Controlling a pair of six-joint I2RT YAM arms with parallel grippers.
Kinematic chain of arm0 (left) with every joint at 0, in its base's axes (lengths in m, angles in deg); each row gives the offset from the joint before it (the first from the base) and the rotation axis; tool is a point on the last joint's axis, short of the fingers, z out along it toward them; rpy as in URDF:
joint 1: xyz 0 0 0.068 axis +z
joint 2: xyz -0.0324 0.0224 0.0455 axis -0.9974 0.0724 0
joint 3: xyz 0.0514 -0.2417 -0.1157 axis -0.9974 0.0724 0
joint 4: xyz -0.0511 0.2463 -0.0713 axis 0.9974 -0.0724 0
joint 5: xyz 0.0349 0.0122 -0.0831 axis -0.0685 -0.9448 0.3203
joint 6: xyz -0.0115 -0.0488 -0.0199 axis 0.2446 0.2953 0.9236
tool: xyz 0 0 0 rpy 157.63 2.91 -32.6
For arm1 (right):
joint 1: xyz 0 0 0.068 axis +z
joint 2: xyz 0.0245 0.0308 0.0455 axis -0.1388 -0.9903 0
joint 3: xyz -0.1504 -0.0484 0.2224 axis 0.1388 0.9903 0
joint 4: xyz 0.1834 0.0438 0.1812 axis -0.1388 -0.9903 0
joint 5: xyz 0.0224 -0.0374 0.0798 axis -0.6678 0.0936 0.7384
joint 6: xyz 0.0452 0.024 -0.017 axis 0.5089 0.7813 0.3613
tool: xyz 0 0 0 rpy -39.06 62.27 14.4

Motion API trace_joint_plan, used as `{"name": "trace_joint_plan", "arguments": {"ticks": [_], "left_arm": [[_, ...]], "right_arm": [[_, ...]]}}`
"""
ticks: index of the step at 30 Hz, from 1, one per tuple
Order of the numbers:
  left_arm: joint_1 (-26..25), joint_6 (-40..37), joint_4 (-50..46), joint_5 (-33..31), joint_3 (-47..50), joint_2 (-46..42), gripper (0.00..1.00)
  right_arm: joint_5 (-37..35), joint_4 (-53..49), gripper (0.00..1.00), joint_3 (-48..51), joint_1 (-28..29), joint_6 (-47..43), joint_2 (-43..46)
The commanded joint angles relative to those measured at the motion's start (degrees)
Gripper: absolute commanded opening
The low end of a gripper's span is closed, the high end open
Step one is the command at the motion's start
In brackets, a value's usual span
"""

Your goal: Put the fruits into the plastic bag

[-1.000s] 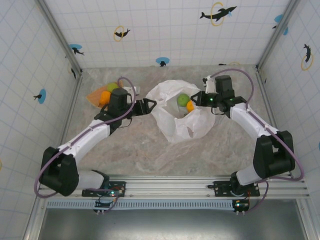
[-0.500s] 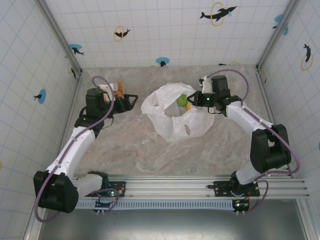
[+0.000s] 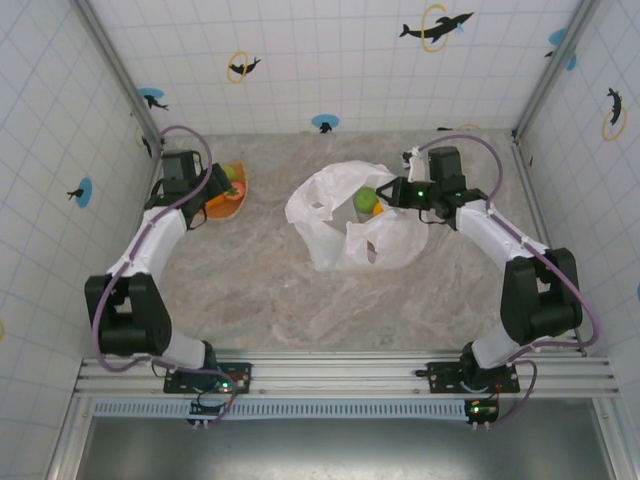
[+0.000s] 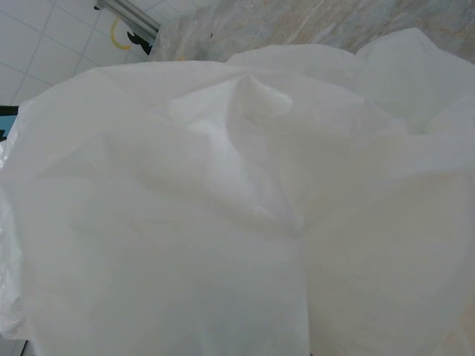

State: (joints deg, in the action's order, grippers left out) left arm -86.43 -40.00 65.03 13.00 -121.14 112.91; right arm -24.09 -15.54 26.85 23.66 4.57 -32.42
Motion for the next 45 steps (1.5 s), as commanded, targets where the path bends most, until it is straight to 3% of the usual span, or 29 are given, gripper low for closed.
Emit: {"name": "trace_joint_plan", "arguments": {"ticks": [1,9,19,26,37,45], "left_arm": [[2.29,-3.13,-3.87,-6.59,-4.46,4.89,0.89],[5.07,-3.74,-6.40,1.44,-12.74,16.78,0.88],[5.07,-6.91,-10.28,1.24,-19.87,26.72,0.89],[5.06,-7.55,-10.60,3.44,-21.95,30.07,0.89],[5.36,-7.76,-13.55,-1.44,-24.85,32.82,0.86],[5.94,-7.62,-13.24,0.64,-24.30,32.81,0.87]], "right_arm": [[1.87,2.87,0.00,1.21,-0.98,-0.50,1.70],[3.39,3.87,0.00,2.09,-2.49,-0.27,1.85],[3.48,3.74,0.00,2.32,-3.14,-0.23,2.27],[3.35,3.78,0.00,2.56,-3.14,-0.07,2.37],[3.13,3.52,0.00,3.11,-3.18,-0.25,2.63],[3.32,3.61,0.00,3.11,-3.16,-0.25,2.28]]}}
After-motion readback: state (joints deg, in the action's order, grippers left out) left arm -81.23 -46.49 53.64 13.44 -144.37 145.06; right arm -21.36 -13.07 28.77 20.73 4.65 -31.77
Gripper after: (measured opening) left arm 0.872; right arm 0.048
